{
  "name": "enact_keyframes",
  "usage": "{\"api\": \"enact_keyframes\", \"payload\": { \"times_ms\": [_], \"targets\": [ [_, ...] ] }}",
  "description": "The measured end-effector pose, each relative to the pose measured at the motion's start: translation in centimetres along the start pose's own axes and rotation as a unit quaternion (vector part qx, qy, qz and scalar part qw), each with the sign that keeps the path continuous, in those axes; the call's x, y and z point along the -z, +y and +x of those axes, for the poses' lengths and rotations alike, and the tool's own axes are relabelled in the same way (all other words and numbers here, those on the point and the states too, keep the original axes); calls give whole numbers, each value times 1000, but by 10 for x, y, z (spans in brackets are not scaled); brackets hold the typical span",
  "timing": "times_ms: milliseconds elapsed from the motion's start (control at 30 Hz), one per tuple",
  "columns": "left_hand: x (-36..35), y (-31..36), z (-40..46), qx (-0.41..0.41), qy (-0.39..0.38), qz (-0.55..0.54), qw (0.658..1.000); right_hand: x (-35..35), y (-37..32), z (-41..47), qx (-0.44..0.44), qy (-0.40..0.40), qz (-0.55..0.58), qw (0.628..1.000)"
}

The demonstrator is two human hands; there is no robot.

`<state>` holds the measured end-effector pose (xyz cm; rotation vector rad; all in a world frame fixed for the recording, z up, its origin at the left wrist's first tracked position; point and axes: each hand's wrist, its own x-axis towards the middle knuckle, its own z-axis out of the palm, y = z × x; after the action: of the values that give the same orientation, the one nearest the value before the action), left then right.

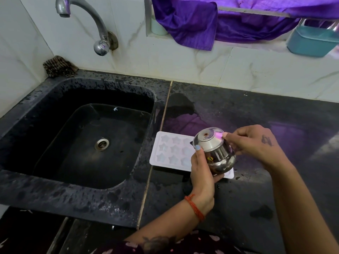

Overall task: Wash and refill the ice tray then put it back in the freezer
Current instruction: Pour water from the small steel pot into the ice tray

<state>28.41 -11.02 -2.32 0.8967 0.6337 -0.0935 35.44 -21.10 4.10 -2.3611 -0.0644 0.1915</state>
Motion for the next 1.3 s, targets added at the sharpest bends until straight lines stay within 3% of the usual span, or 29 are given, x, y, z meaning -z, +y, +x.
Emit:
{"api": "enact_keyframes", "payload": {
  "times_ms": [233, 700, 1300],
  "targets": [
    [-4, 0, 1, 66, -1, -48, 997, 6, -4, -3, 33, 8, -58, 998],
    [-4, 1, 1, 85, -21, -44, 995, 10, -10, -3, 49, 2, -102, 994],
    [-13, -3, 1, -31, -40, 49, 997, 17, 20, 0, -43, -28, 127, 991]
  ]
}}
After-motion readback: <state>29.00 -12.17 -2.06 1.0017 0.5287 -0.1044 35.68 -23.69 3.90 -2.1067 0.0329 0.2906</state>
